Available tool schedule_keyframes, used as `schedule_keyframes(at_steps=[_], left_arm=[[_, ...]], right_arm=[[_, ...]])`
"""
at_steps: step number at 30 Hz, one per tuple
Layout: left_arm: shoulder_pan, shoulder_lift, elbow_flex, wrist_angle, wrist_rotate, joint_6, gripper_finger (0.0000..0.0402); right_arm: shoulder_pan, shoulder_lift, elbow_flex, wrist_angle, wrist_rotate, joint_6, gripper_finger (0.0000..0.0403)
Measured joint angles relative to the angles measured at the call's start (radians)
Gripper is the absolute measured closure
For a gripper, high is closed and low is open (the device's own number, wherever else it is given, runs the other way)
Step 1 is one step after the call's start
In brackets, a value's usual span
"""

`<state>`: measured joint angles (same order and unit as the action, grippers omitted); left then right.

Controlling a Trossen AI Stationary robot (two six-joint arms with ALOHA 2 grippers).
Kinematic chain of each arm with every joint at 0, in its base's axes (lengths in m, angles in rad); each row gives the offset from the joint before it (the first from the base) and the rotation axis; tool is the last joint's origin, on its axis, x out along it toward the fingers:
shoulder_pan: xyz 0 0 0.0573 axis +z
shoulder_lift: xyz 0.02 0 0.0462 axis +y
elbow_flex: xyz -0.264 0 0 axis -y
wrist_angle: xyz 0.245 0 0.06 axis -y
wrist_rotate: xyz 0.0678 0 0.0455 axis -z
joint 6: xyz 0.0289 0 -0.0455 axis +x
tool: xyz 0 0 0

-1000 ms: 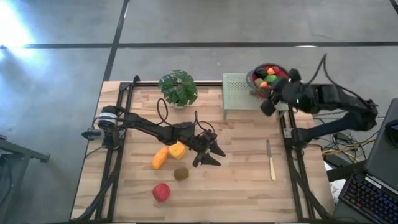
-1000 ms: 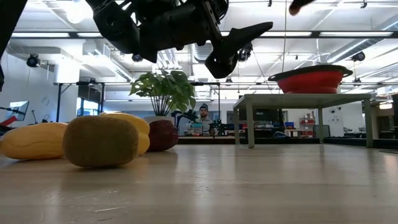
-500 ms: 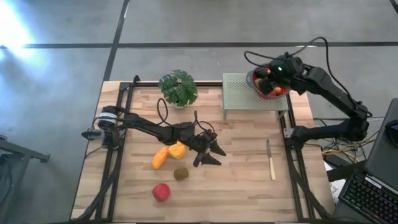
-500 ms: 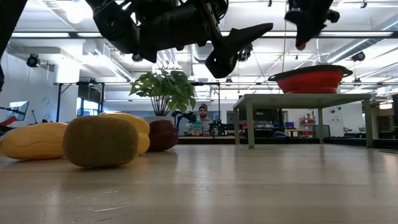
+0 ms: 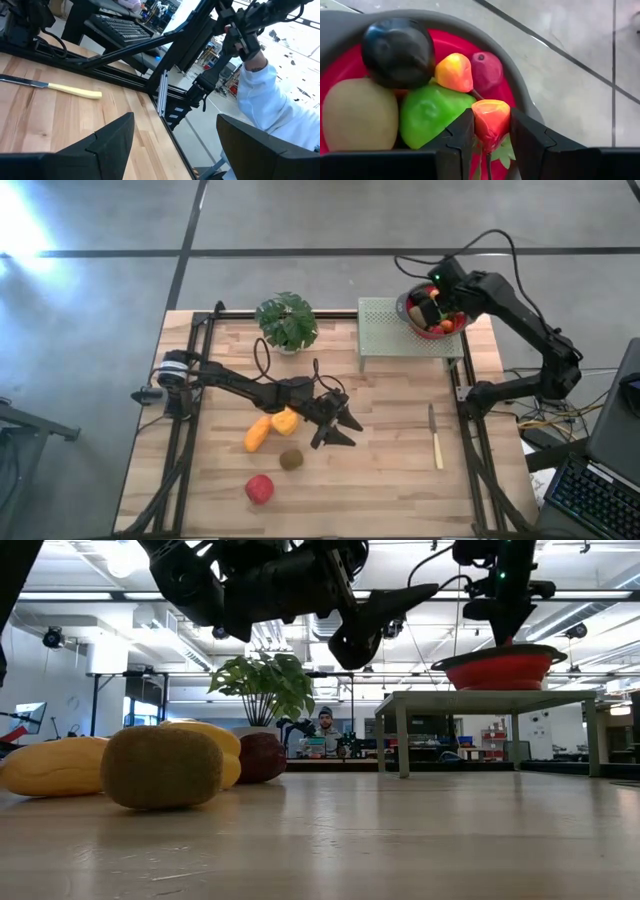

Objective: Pick & Place Fruit
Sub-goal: Put the orange pear into the red strainer bowl on the shelf, then put the brown kiwi into the red strainer bowl on the shelf

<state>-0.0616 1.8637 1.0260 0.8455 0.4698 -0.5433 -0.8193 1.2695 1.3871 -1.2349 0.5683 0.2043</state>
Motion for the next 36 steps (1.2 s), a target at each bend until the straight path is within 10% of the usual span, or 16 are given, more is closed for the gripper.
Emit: schedule_keyframes(at_steps=[36], left_arm=[[-0.036,-0.001,0.0,-0.137,-0.016,0.163,0.0115]], right_arm=[[0.111,-0.05,0.0,-0.057,0.006,-0.004,0.0182]])
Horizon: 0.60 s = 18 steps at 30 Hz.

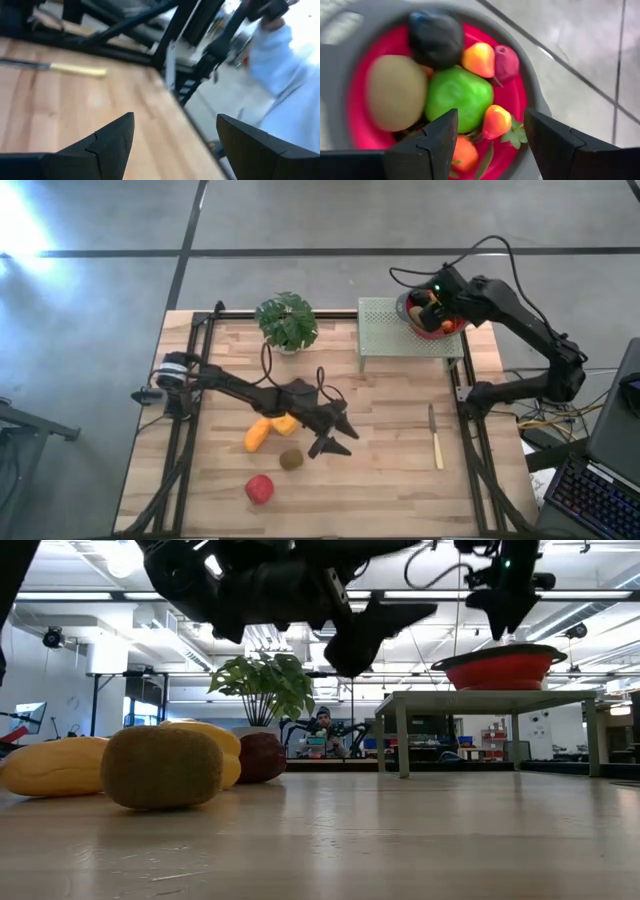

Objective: Pick & Place Fruit
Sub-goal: Put the brown kiwi into the red strainer bowl on the shelf

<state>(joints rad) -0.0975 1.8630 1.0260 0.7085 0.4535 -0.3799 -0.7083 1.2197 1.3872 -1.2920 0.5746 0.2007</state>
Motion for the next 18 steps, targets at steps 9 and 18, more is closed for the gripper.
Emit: schedule_keyframes(at_steps=[9,18], left_arm=[[-0.078,-0.099,0.033,-0.459,-0.309,0.191,0.0115],[-0.28,-0.256,0.058,-0.856,-0.614,0.176,0.0115]], right_arm=[[0.265,-0.105,-0.001,0.051,-0.009,0.053,0.02],[0.598,-0.139,-0.023,0.054,-0.002,0.192,0.0222]])
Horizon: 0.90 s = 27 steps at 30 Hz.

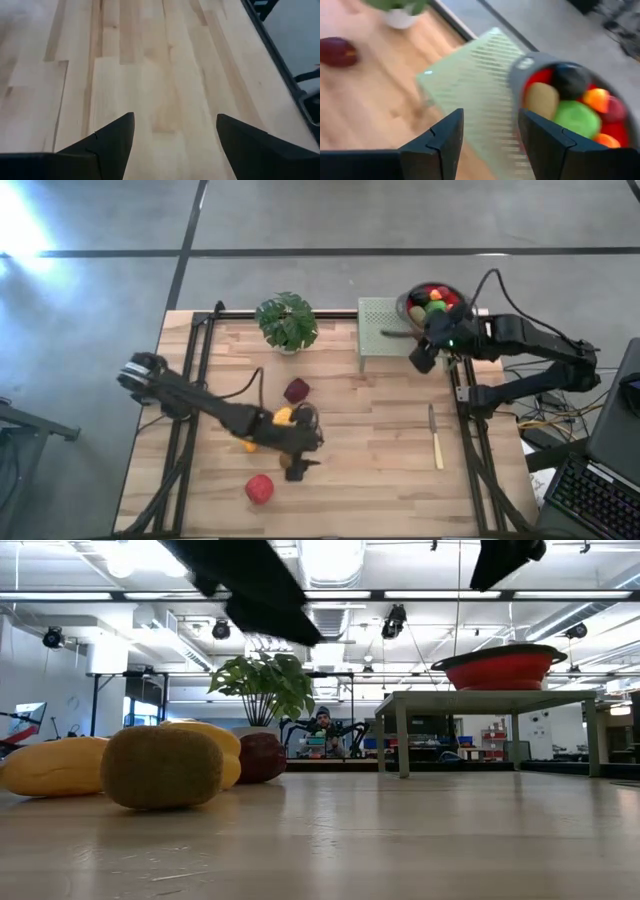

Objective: Pick & Place Fruit
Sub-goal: Put the brown kiwi into the red strainer bowl on the shelf

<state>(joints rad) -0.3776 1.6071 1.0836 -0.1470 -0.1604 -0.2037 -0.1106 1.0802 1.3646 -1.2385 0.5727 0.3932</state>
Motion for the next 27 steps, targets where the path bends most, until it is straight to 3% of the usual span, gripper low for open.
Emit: schedule_keyframes(at_steps=[6,13,18,27], left_arm=[[-0.17,-0.066,0.001,-0.121,-0.16,-0.084,0.0115],[-0.307,-0.065,0.001,-0.171,-0.28,-0.177,0.0115],[-0.331,-0.038,0.001,-0.271,-0.348,-0.304,0.0115],[-0.331,-0.013,-0.008,-0.33,-0.351,-0.459,0.0115]], right_arm=[[0.178,0.001,-0.03,0.03,0.006,0.072,0.0233],[0.283,0.001,-0.073,0.067,0.037,0.135,0.0237],[0.326,0.001,-0.096,0.102,0.057,0.156,0.0223],[0.369,0.002,-0.151,0.158,0.058,0.158,0.0205]])
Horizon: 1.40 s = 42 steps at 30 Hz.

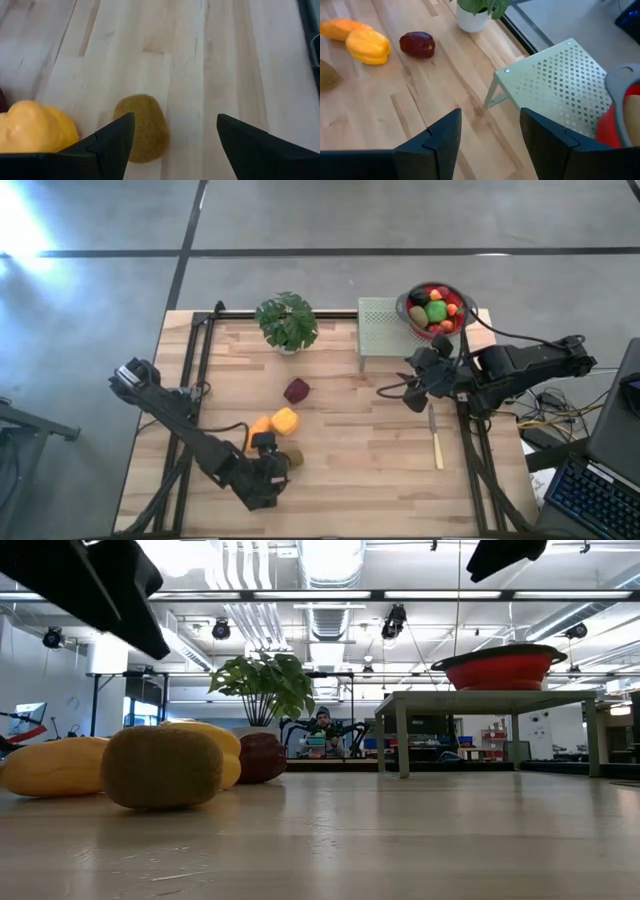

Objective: Pick & Place Fruit
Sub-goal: Put the brown kiwi into the red strainer bowl on the shelf

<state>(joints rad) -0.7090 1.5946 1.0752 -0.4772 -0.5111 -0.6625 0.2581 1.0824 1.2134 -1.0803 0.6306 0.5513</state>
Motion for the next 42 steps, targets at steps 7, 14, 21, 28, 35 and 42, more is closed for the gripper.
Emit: schedule_keyframes(at_steps=[7,14,21,28,35,42], left_arm=[[0.019,0.049,0.0,-0.012,-0.007,-0.037,0.0115],[0.061,0.086,0.0,-0.025,-0.004,-0.11,0.0115],[0.086,0.113,0.0,-0.052,0.05,-0.176,0.0115],[0.09,0.163,0.0,-0.051,0.074,-0.182,0.0115],[0.094,0.206,0.0,-0.047,0.077,-0.185,0.0115],[0.094,0.21,0.001,-0.046,0.082,-0.186,0.0127]], right_arm=[[0.0,0.0,-0.029,0.018,0.0,-0.001,0.0217],[0.0,0.0,-0.05,0.019,-0.003,0.0,0.0231],[0.0,0.0,-0.057,0.018,-0.003,0.0,0.022],[0.0,0.0,-0.058,0.018,-0.003,-0.001,0.0204],[0.0,0.0,-0.058,0.021,-0.003,-0.001,0.0208],[0.0,0.0,-0.058,0.023,-0.002,-0.007,0.023]])
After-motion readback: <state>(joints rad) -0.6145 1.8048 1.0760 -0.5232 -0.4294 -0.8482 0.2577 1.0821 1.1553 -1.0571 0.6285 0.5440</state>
